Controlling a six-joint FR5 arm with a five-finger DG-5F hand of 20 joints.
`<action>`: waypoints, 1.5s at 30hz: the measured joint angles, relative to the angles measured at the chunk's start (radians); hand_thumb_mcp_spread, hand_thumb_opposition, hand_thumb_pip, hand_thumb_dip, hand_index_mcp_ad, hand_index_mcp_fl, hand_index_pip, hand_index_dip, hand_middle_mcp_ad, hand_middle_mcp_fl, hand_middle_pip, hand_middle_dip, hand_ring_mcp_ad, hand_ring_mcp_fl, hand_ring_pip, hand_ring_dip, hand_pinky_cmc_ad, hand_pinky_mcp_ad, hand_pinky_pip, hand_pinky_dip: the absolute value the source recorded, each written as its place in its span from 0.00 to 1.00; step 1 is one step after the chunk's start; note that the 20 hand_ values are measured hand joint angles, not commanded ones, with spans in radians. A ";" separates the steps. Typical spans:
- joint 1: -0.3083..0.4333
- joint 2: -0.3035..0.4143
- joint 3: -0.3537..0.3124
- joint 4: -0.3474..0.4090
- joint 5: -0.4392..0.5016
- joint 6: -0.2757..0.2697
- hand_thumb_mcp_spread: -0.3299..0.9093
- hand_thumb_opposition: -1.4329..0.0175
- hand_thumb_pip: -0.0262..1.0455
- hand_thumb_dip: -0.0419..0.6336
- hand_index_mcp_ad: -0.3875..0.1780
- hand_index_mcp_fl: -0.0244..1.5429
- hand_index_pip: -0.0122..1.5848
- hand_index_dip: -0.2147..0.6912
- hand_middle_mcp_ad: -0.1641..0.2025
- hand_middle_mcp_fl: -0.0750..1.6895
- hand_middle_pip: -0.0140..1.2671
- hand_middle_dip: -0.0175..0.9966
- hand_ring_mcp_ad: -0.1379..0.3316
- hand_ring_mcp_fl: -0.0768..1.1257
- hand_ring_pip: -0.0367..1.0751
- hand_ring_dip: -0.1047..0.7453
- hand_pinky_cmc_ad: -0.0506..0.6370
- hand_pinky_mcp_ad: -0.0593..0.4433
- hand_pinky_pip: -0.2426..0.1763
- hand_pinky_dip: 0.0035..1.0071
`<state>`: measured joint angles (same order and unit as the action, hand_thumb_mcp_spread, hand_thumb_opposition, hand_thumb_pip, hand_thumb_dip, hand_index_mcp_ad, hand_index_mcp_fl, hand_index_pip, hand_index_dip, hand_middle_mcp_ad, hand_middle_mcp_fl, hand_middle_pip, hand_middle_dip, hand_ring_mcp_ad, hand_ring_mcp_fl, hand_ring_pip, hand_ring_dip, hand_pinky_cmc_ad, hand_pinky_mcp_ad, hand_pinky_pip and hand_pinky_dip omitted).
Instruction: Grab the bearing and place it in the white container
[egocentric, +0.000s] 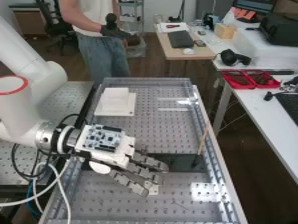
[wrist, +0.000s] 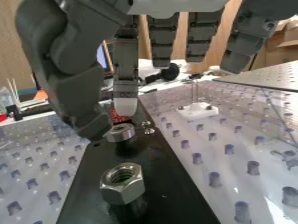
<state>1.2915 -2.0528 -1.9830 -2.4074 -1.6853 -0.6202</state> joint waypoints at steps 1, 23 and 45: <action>-0.001 -0.001 0.001 0.000 -0.001 0.000 0.62 0.42 0.63 0.53 0.53 0.02 0.92 0.56 0.64 0.06 0.12 0.20 0.61 0.06 0.12 0.22 0.60 0.71 0.43 0.19; -0.004 -0.002 -0.001 -0.005 -0.007 -0.018 0.61 0.42 0.68 0.55 0.53 0.02 0.90 0.56 0.64 0.05 0.12 0.20 0.61 0.06 0.12 0.22 0.60 0.71 0.43 0.19; -0.001 0.001 -0.006 0.001 -0.007 -0.048 0.59 0.45 0.63 0.48 0.53 0.02 0.90 0.56 0.64 0.05 0.11 0.20 0.61 0.06 0.11 0.22 0.60 0.70 0.43 0.19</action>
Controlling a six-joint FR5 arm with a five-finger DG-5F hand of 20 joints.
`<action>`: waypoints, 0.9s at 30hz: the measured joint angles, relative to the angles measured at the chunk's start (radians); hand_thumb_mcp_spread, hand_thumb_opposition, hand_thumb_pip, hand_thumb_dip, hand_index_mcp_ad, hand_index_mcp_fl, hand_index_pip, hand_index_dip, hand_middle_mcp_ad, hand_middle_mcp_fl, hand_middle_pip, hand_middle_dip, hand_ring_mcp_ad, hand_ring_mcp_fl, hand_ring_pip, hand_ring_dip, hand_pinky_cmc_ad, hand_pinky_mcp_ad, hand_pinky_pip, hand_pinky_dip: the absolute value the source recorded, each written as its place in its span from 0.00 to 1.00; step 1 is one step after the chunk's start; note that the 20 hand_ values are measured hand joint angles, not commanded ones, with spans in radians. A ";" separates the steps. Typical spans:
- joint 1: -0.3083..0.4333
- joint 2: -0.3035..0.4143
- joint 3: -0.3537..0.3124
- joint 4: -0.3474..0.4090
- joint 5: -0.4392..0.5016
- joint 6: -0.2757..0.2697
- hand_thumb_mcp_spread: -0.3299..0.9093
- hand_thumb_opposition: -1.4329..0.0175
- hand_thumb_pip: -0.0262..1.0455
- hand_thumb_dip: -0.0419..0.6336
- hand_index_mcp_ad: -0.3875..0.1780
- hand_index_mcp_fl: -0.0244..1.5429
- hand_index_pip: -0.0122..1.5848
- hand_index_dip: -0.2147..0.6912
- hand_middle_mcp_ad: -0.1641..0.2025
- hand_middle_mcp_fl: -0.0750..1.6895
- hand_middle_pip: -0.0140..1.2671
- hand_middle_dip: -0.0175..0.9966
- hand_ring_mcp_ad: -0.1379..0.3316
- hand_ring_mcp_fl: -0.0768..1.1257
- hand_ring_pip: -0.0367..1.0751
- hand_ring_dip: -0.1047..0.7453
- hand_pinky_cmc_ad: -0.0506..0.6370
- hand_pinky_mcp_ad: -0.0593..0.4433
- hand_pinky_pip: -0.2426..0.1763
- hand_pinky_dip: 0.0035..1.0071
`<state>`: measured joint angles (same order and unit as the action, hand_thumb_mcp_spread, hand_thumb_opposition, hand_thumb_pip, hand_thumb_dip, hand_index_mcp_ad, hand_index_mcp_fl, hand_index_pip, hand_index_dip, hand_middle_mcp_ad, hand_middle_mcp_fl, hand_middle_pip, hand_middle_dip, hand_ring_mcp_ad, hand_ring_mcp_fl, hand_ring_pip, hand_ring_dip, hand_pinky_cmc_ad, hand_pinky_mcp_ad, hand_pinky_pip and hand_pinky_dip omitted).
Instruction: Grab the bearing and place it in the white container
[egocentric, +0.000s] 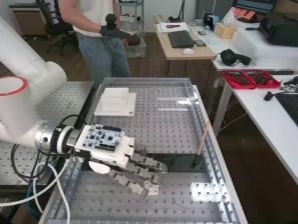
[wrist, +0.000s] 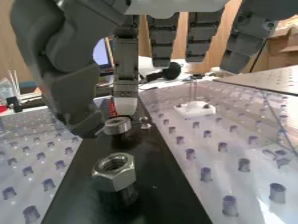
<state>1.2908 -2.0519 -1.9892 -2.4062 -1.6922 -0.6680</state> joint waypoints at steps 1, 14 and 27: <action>0.000 0.000 0.000 0.000 0.000 -0.001 0.59 0.45 0.63 0.48 0.53 0.01 0.90 0.57 0.64 0.05 0.11 0.20 0.61 0.06 0.11 0.22 0.60 0.70 0.43 0.19; 0.004 -0.006 -0.005 0.018 0.004 -0.020 0.59 0.45 0.61 0.48 0.53 0.01 0.90 0.56 0.64 0.05 0.11 0.20 0.60 0.06 0.11 0.22 0.60 0.69 0.43 0.19; 0.004 -0.008 -0.014 0.037 0.009 -0.047 0.58 0.45 0.61 0.48 0.53 0.01 0.91 0.56 0.64 0.05 0.11 0.20 0.60 0.06 0.11 0.22 0.60 0.69 0.43 0.19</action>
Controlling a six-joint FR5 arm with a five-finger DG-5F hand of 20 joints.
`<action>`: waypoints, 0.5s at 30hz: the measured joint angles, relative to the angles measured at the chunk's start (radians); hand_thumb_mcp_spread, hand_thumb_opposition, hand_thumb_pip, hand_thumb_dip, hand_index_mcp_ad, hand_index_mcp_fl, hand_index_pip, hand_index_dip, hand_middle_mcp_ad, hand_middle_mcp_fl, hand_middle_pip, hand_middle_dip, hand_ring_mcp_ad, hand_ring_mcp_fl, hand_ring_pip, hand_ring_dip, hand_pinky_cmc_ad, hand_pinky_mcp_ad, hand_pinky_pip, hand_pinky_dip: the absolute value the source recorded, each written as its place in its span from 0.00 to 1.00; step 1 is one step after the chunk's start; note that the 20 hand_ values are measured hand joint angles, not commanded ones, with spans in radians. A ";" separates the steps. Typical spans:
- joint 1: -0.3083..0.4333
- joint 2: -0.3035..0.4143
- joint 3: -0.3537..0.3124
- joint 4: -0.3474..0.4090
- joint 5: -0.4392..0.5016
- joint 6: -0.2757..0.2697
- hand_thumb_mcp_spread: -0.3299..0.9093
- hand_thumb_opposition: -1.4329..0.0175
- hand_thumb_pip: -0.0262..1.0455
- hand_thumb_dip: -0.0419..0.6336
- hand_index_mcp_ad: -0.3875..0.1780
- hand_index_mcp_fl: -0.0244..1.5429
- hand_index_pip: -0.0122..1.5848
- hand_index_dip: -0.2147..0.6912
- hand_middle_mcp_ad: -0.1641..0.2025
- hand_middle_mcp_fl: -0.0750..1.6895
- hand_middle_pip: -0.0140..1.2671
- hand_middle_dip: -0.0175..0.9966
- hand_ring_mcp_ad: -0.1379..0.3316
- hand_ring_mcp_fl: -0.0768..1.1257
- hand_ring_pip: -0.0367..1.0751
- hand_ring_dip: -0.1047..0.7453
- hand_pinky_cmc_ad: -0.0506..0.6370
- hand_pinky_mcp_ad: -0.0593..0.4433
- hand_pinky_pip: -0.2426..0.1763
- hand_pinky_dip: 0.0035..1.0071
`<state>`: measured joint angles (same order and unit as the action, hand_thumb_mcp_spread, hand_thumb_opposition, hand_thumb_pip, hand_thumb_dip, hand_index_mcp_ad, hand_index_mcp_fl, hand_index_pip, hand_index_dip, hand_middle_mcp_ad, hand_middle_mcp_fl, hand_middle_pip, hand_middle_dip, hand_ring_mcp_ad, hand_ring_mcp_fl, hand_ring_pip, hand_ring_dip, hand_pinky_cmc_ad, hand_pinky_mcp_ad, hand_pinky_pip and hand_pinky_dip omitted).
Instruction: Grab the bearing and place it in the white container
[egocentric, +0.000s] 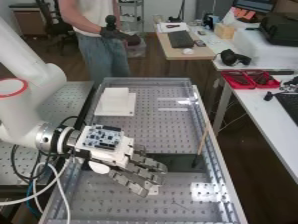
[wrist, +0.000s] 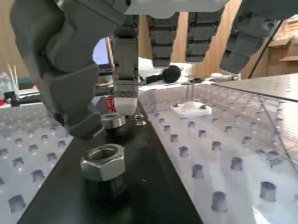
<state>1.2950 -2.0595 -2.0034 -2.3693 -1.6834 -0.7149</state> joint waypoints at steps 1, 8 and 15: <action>0.000 0.000 -0.001 0.003 0.001 -0.002 0.58 0.45 0.61 0.48 0.53 0.01 0.91 0.56 0.64 0.05 0.11 0.20 0.60 0.06 0.11 0.22 0.60 0.69 0.43 0.19; 0.003 -0.004 -0.004 0.015 0.003 -0.010 0.59 0.45 0.60 0.48 0.53 0.01 0.91 0.56 0.64 0.05 0.11 0.20 0.60 0.06 0.11 0.22 0.60 0.69 0.43 0.19; 0.005 -0.009 0.002 0.014 0.011 -0.010 0.59 0.45 0.60 0.48 0.53 0.01 0.91 0.56 0.64 0.05 0.11 0.20 0.57 0.06 0.12 0.22 0.60 0.69 0.43 0.19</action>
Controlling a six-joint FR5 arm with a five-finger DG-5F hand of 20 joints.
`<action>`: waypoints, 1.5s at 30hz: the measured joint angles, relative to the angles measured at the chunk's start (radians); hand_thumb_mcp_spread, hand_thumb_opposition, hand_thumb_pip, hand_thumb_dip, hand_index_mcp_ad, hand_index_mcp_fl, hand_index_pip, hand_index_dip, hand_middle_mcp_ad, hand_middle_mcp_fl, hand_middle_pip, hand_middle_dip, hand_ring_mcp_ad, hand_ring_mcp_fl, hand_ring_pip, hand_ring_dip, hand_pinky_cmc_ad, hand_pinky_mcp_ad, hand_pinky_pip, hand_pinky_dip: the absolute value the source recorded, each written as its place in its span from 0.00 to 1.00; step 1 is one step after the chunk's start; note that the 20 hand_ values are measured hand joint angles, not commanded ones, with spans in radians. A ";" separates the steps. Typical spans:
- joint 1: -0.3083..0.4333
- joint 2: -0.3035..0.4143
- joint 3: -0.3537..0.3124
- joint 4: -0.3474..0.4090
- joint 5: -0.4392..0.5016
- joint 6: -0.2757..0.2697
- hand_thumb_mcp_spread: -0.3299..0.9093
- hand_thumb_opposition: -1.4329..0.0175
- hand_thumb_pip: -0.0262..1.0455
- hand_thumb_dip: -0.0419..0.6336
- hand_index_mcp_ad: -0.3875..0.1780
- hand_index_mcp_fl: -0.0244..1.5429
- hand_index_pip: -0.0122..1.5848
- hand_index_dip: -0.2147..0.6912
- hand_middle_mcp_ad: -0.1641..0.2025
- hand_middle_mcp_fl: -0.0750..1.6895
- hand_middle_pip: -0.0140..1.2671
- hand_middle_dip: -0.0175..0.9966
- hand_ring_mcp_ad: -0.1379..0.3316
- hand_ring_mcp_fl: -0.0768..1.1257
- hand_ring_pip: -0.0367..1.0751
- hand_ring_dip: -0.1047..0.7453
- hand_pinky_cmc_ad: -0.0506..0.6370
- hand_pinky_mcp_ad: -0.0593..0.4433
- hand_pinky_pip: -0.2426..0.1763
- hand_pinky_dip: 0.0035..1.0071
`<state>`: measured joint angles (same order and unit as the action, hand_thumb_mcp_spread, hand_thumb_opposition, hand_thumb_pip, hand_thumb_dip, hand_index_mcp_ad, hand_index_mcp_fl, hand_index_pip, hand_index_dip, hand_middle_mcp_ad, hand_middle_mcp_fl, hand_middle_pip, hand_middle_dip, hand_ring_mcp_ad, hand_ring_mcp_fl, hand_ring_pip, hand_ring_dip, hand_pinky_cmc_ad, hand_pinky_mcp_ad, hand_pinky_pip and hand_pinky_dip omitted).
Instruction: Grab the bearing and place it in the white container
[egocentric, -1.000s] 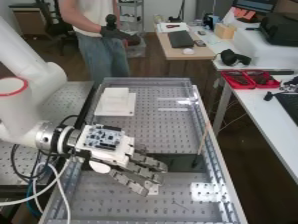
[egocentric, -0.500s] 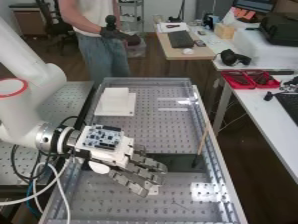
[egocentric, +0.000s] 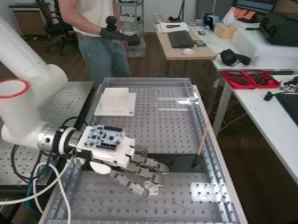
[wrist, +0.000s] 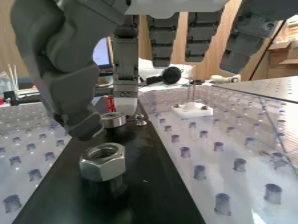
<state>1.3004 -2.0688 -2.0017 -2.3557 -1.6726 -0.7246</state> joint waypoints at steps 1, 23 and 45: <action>-0.002 -0.001 0.000 0.000 -0.001 -0.001 0.59 0.45 0.60 0.48 0.53 0.01 0.91 0.56 0.64 0.05 0.11 0.20 0.57 0.06 0.11 0.22 0.60 0.69 0.43 0.19; -0.009 -0.005 0.011 -0.013 -0.013 -0.001 0.61 0.45 0.60 0.48 0.53 0.01 0.92 0.56 0.64 0.05 0.11 0.20 0.58 0.06 0.12 0.22 0.60 0.67 0.43 0.19; -0.015 -0.010 0.012 -0.013 -0.019 -0.002 0.61 0.45 0.60 0.49 0.52 0.07 0.94 0.56 0.64 0.05 0.11 0.20 0.58 0.06 0.12 0.22 0.60 0.67 0.43 0.19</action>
<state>1.2855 -2.0791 -1.9895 -2.3690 -1.6916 -0.7262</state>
